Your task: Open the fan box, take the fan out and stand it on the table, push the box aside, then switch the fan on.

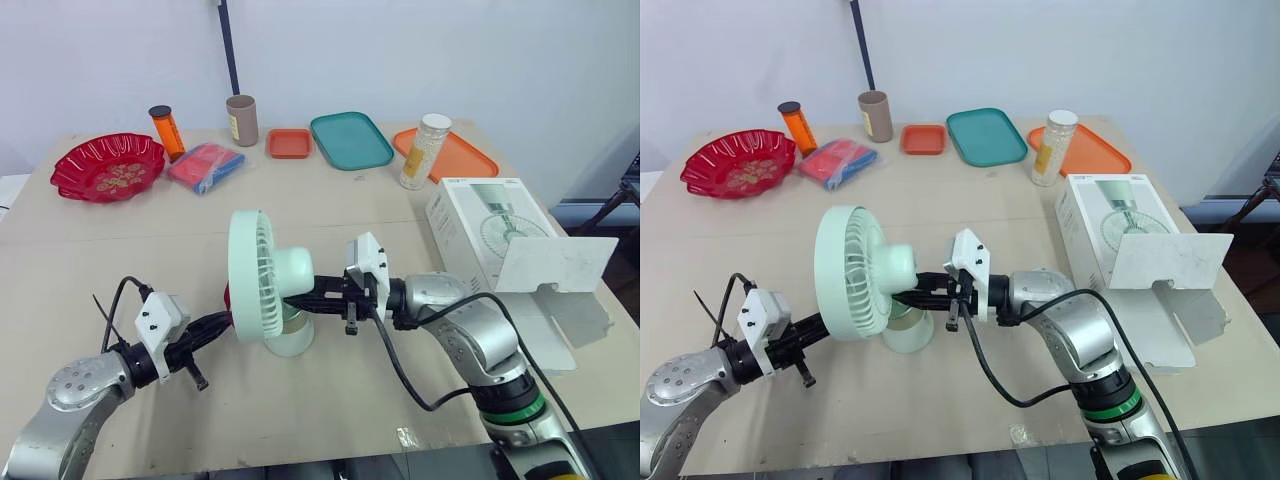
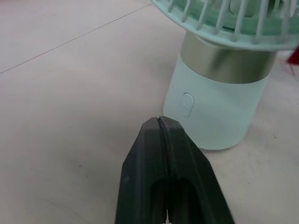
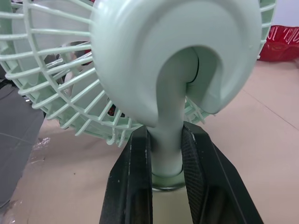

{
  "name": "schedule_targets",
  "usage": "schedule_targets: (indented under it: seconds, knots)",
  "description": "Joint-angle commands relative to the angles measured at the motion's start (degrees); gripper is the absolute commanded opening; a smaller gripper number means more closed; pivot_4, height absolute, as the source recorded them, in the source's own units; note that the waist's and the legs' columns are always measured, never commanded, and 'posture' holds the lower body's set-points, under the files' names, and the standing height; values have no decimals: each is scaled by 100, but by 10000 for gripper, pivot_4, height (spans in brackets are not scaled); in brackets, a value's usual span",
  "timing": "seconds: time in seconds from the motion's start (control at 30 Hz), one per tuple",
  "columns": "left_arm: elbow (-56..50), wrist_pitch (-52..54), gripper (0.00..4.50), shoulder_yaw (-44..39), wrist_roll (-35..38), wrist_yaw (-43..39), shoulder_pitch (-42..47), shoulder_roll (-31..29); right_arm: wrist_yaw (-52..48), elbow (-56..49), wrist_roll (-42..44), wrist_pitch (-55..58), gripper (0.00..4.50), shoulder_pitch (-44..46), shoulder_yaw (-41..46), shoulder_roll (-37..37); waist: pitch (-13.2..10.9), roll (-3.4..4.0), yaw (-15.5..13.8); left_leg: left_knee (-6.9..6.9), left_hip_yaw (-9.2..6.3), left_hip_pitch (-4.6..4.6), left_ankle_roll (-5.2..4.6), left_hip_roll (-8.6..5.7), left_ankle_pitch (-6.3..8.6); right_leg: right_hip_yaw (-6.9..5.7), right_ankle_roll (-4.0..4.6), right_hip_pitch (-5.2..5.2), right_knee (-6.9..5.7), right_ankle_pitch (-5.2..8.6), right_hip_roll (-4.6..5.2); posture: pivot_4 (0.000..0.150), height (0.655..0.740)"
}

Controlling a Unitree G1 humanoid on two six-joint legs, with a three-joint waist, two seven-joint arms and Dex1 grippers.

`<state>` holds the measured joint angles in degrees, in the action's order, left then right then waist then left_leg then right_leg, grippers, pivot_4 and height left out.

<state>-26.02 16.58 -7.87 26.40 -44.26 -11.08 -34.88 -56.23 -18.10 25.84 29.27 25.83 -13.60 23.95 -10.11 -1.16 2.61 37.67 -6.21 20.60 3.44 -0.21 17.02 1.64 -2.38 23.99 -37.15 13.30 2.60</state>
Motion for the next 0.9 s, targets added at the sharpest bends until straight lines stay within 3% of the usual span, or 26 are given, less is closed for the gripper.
schedule_targets:
  seconds: [0.03,0.9]
  knots:
    - [-50,-87,750,31,-35,-4,57,27,-67,-361,57,-283,2931,33,15,-17,0,0,0,1,0,0,0,0,0,0,0,-1,0,0,0,1500,7400]
    - [144,213,750,585,-86,62,396,263,-60,-298,-137,-676,2931,-79,-133,32,2,0,-1,13,-1,-2,0,-1,0,0,0,-3,-7,-1,0,1500,7400]
